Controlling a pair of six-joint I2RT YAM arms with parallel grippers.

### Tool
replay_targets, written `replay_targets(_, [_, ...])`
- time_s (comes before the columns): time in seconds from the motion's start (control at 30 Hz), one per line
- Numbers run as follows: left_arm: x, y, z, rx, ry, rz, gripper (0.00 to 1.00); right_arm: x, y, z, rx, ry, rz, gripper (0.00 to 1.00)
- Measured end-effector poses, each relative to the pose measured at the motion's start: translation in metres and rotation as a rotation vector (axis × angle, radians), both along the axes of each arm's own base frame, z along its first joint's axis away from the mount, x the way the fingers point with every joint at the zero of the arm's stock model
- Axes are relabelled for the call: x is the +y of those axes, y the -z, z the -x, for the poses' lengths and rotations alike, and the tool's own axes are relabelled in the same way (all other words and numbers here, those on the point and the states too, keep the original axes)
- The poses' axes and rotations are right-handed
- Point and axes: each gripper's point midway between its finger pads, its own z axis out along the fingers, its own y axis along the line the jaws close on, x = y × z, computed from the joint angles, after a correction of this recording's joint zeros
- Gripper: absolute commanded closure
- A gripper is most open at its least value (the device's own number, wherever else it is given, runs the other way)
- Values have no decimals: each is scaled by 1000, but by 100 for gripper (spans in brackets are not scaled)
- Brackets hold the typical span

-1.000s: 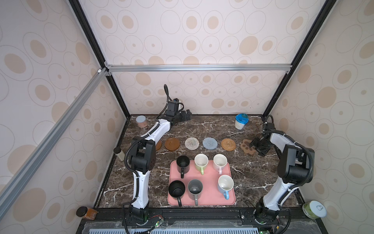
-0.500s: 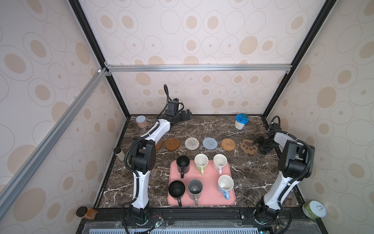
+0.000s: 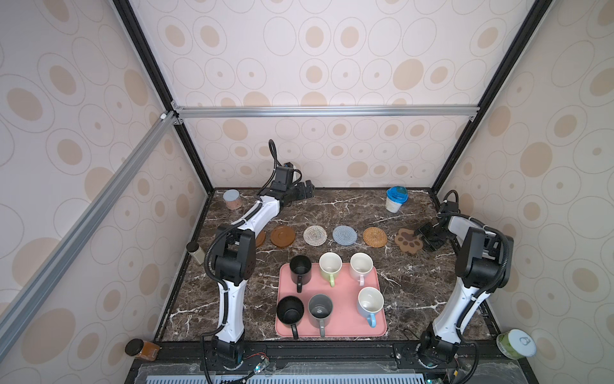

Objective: Place cups on coasters
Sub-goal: Move the coaster to the top-right of the table.

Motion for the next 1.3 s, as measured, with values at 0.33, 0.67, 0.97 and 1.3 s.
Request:
replay_targets(0.33, [0, 0, 0, -1, -1, 1, 0, 6, -1, -4, -18, 2, -26, 38])
replay_targets(0.67, [2, 4, 0, 6, -10, -1, 0, 8, -1, -4, -8, 1, -12, 35])
replay_targets(0.97, [7, 2, 1, 31, -45, -14, 0, -1, -28, -1, -2, -2, 49, 34])
replay_targets(1.3, [19, -26, 28, 9, -50, -41, 0, 20, -89, 1, -126, -178, 161, 34])
